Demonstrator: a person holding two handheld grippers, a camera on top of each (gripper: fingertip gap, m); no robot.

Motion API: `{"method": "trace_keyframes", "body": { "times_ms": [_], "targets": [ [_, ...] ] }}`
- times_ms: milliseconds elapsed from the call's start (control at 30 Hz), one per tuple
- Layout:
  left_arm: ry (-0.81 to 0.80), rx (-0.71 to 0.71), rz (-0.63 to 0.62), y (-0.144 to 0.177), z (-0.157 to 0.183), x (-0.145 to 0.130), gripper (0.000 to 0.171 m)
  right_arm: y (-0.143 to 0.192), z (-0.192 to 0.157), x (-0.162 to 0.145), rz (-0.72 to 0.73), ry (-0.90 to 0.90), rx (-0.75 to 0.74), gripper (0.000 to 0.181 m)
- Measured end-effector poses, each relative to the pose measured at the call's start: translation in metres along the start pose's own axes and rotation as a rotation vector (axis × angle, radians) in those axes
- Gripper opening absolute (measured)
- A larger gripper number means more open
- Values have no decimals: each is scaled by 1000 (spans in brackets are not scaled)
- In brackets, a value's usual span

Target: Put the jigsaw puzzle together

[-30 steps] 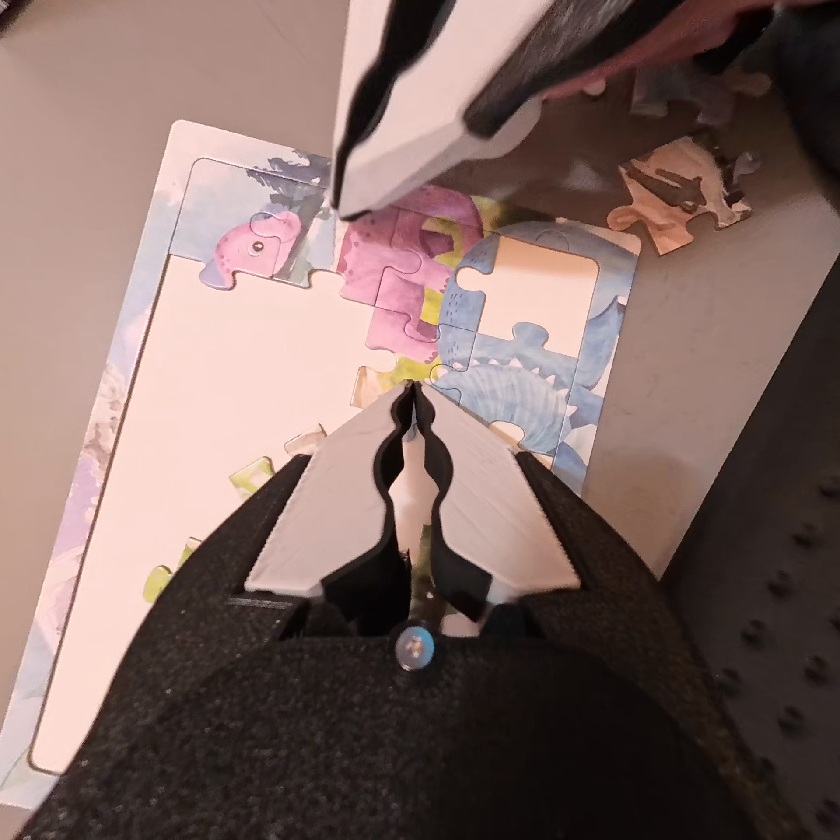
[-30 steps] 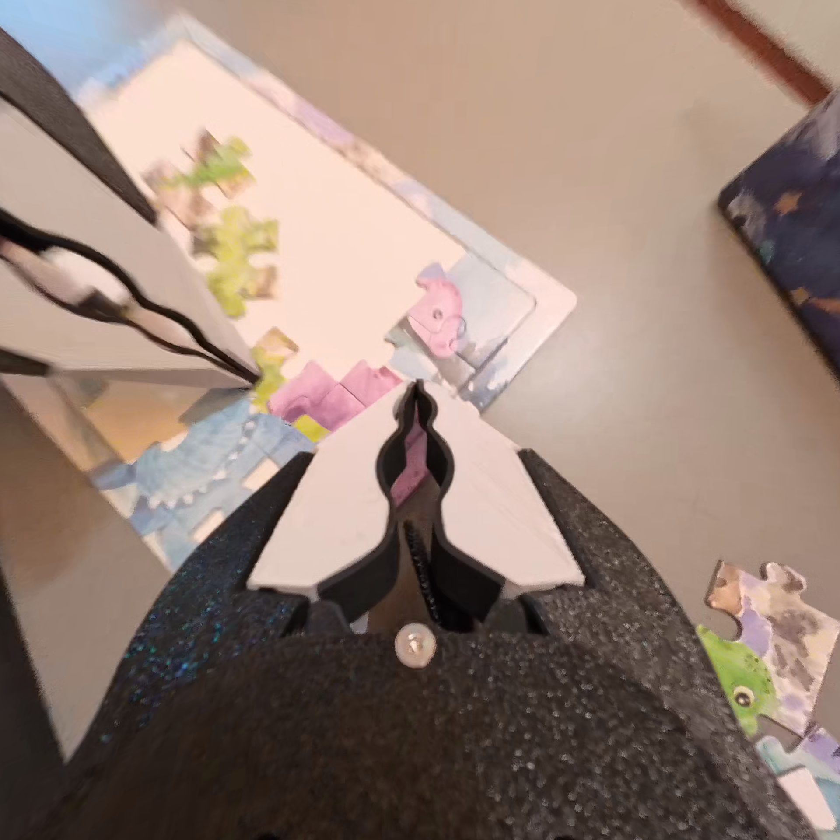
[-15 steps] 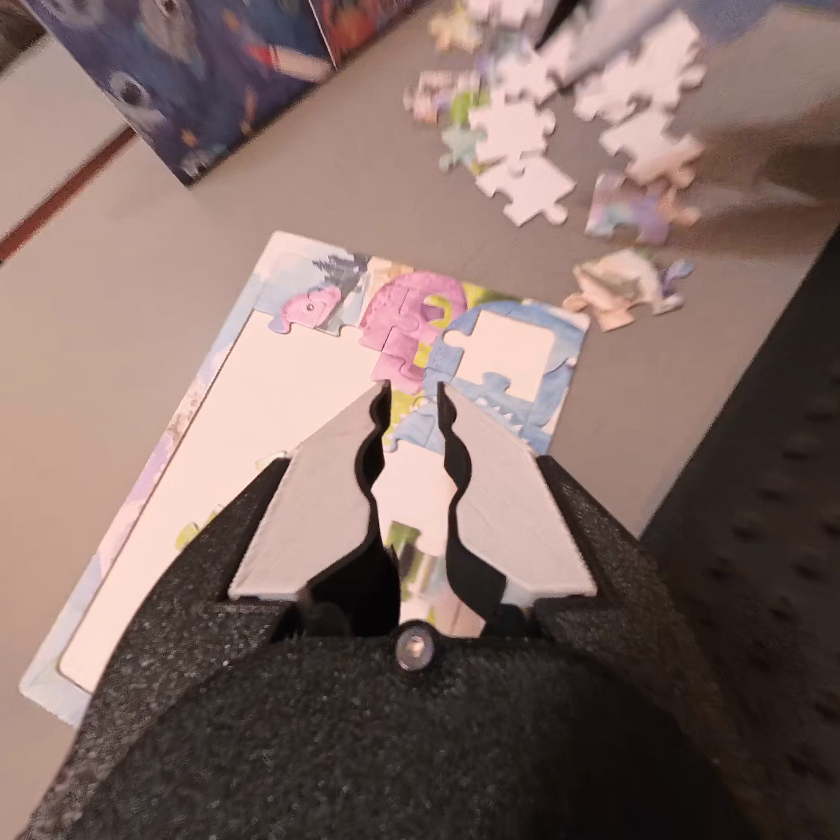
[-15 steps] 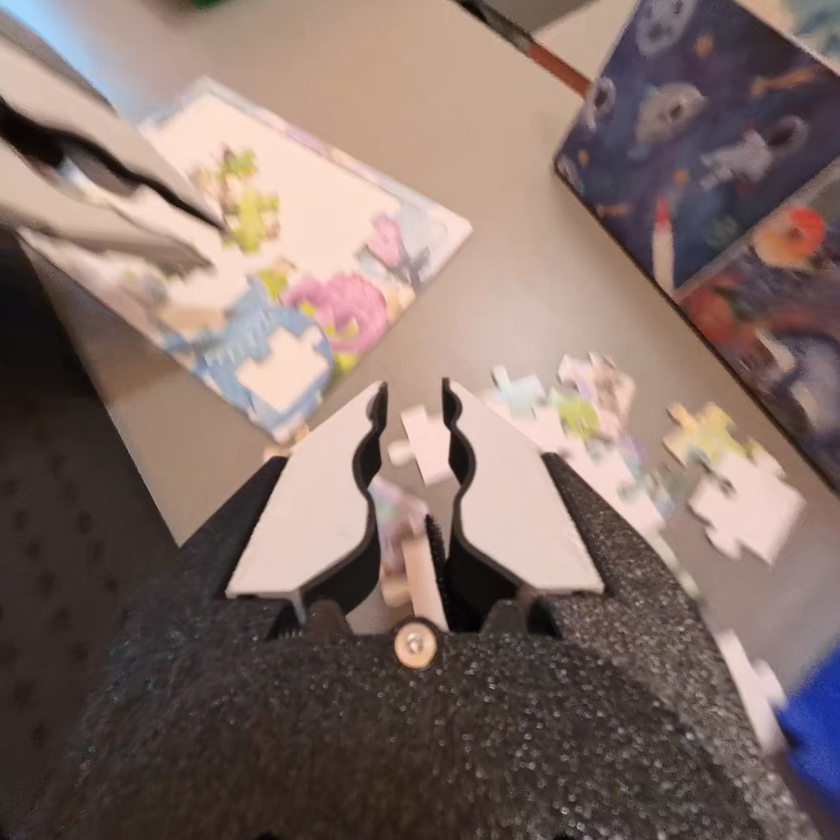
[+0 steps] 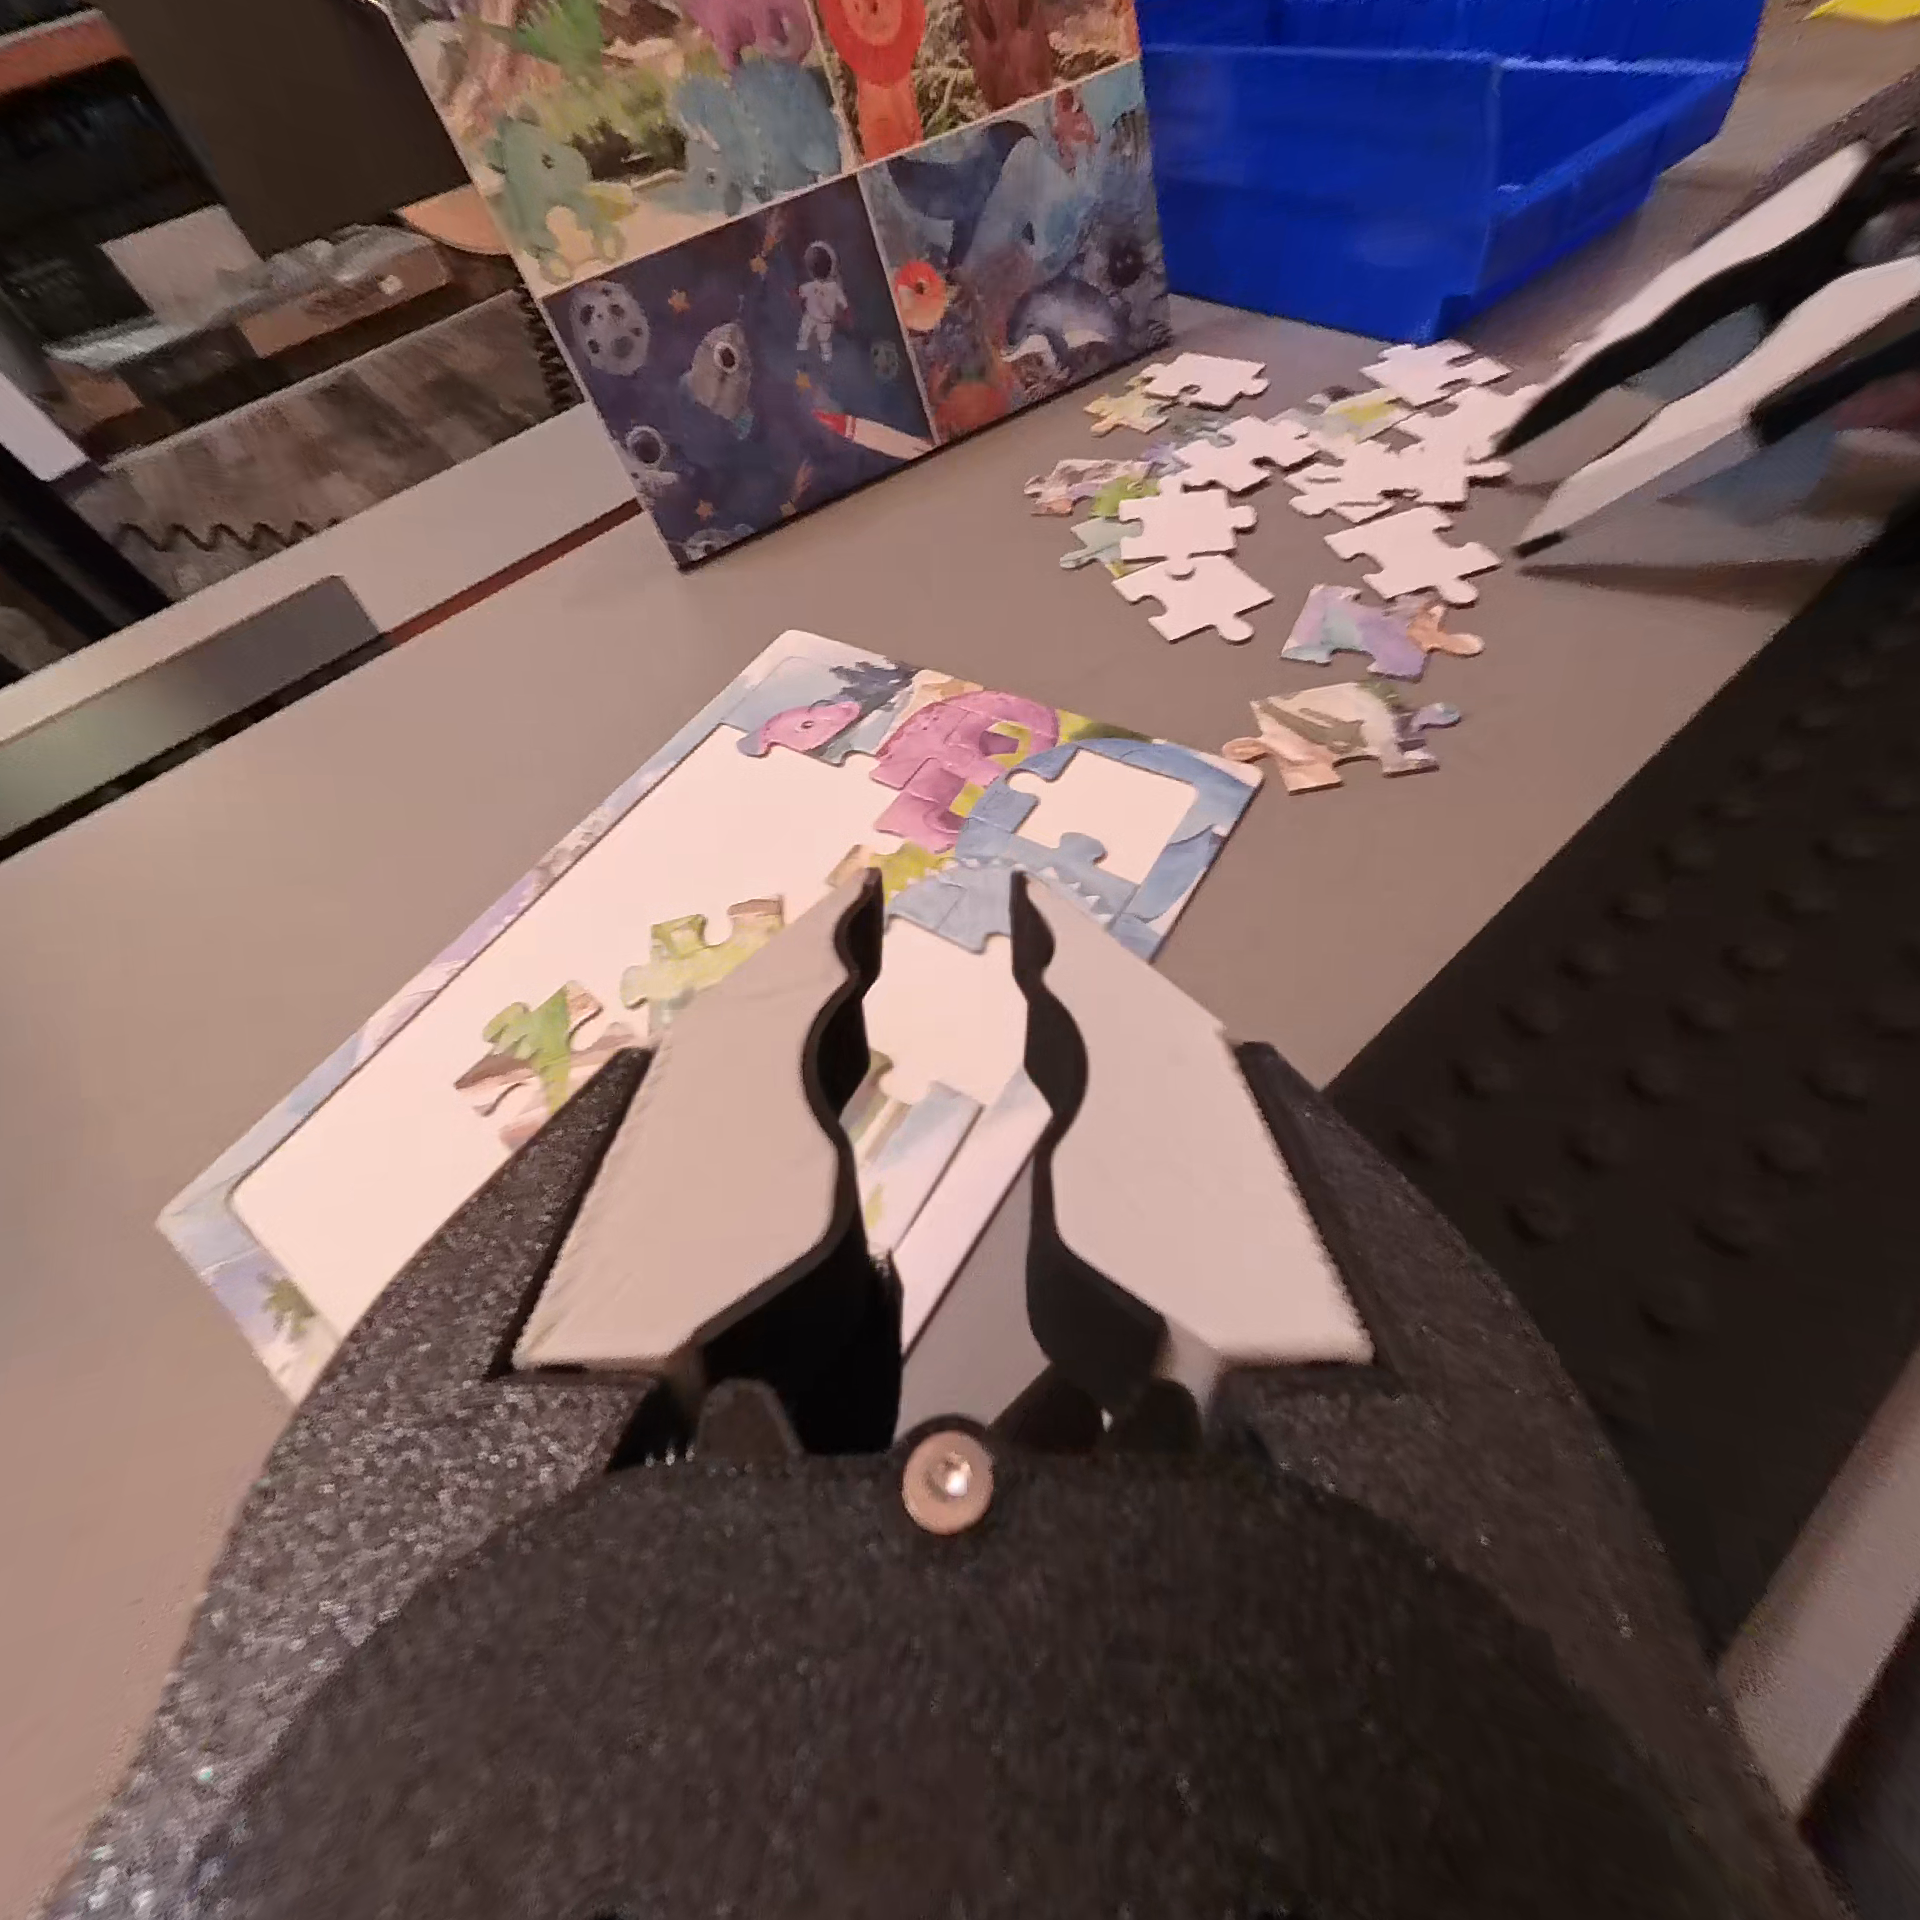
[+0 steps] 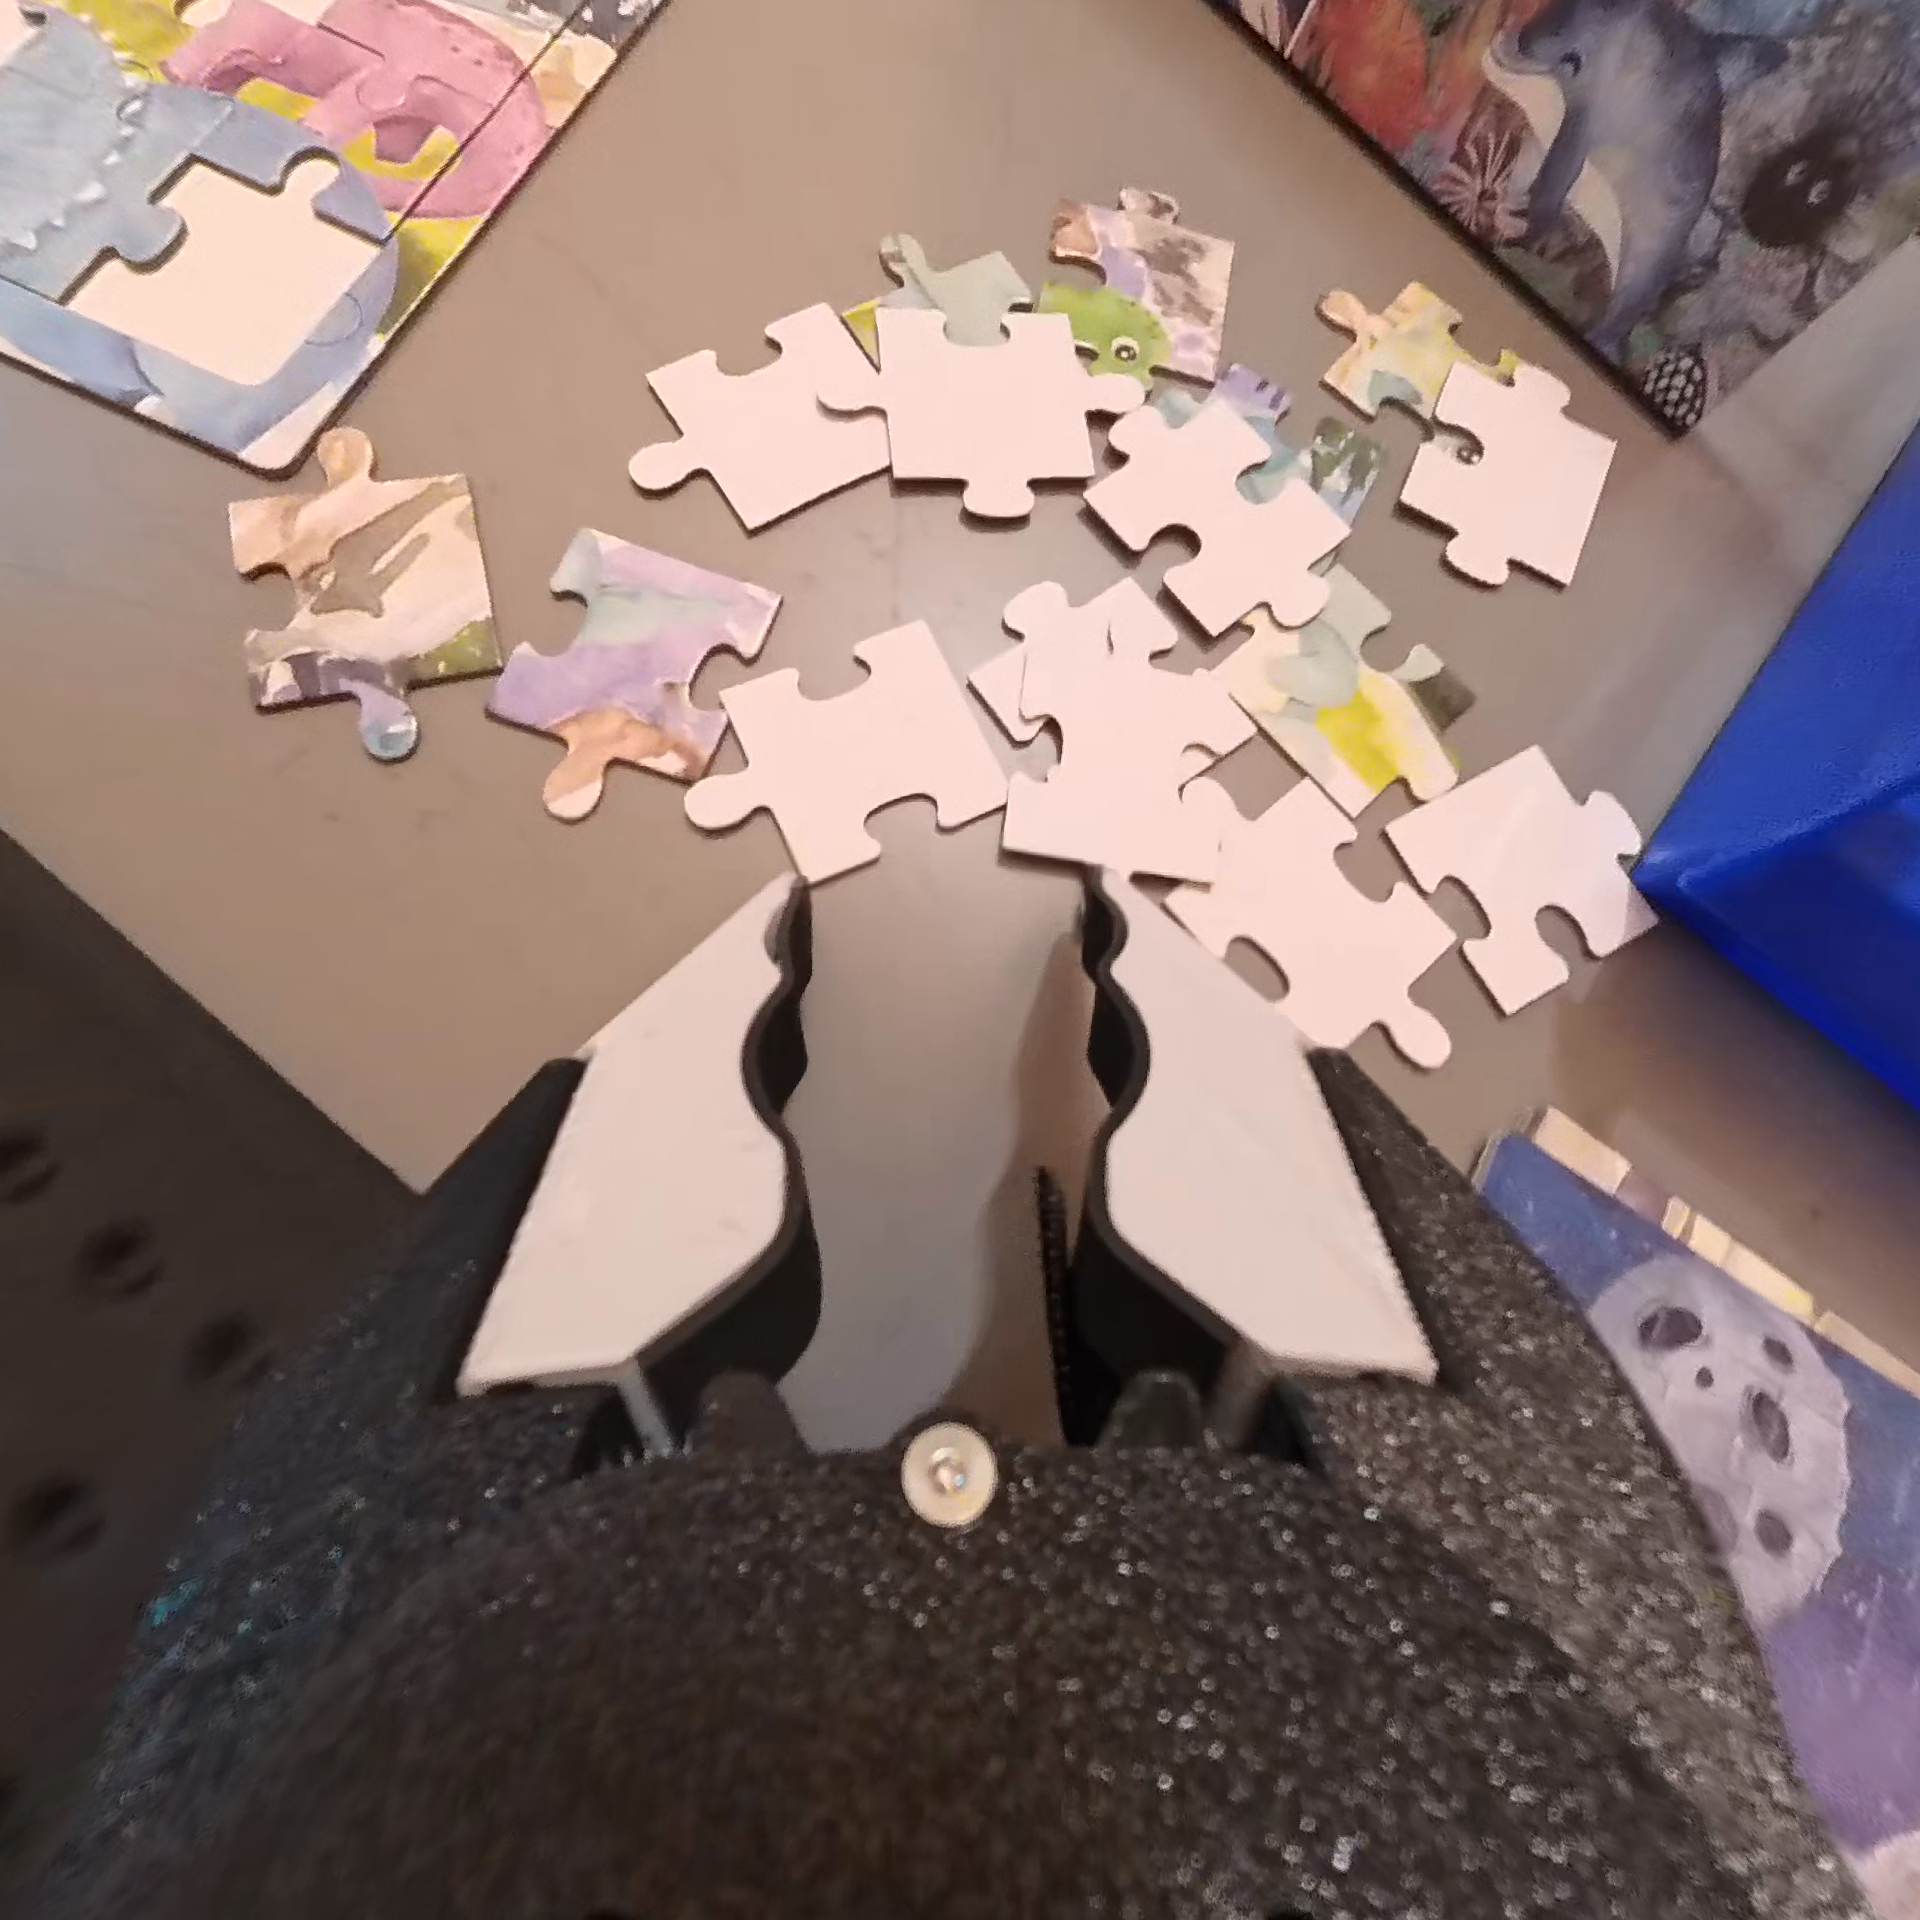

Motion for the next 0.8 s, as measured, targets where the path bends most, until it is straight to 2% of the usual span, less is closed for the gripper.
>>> {"method": "trace_keyframes", "body": {
  "times_ms": [100,200,367,433,500,600,667,733,800],
  "targets": [
    [-9,-15,2,-1,5,2,24,-12,-6,5,-32,20,108,64],
    [-33,-9,-13,-3,8,0,24,-9,0,11,19,49,63,64],
    [-15,-21,-23,-5,6,-1,24,-3,32,31,111,-124,142,60],
    [-12,-25,-30,-6,6,-1,24,-14,47,43,91,-147,107,60],
    [-21,-25,-39,-6,8,-2,24,-31,55,56,52,-95,66,60],
    [-40,-20,-45,-7,10,-3,24,-55,65,68,-3,-103,80,60],
    [-44,-17,-48,-7,10,-3,24,-56,69,76,63,-152,102,57],
    [-46,-14,-54,-7,10,-4,24,-57,76,75,97,-198,81,57],
    [-45,-13,-59,-7,10,-5,24,-63,82,68,47,-210,39,68]
  ]
}}
Point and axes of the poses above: each gripper's, where its closed fingertips meet, y back along the fingers, x out of its top, z = x × y across the jaws, the point moved 5 cm from there along y, back along the fingers, and after that the axes turned 7 degrees about -z, right-handed, at the moved point
